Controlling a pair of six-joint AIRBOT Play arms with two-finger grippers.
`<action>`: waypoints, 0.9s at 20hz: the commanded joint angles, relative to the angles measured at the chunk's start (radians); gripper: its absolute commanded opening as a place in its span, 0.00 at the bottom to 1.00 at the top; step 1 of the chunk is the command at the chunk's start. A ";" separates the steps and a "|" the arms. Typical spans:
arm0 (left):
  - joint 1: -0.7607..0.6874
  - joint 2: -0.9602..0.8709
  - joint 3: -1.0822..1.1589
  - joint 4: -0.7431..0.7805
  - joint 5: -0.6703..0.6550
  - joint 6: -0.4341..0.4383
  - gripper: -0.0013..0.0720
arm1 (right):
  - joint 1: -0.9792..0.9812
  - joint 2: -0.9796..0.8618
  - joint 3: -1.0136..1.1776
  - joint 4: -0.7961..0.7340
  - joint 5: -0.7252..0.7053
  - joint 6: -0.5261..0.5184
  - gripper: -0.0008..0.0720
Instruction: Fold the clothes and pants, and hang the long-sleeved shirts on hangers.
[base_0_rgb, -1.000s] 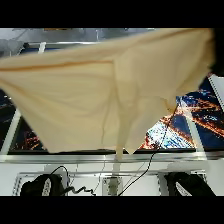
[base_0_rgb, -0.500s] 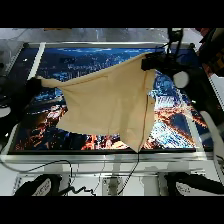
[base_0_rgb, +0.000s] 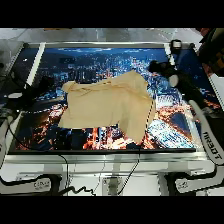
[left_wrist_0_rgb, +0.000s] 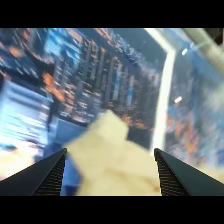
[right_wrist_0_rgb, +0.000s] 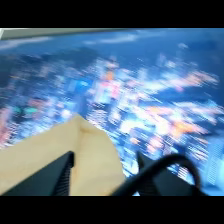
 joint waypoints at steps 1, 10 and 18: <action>0.136 0.074 0.021 0.241 -0.287 0.055 0.84 | -0.167 0.074 0.000 -0.039 0.339 -0.008 0.51; 0.555 0.231 -0.055 0.494 -0.789 -0.056 0.73 | -0.506 0.111 -0.270 0.491 0.954 -0.447 0.40; 0.569 0.229 -0.340 0.491 -0.811 -0.066 0.80 | -0.308 -0.065 -0.366 0.670 0.632 -0.426 0.68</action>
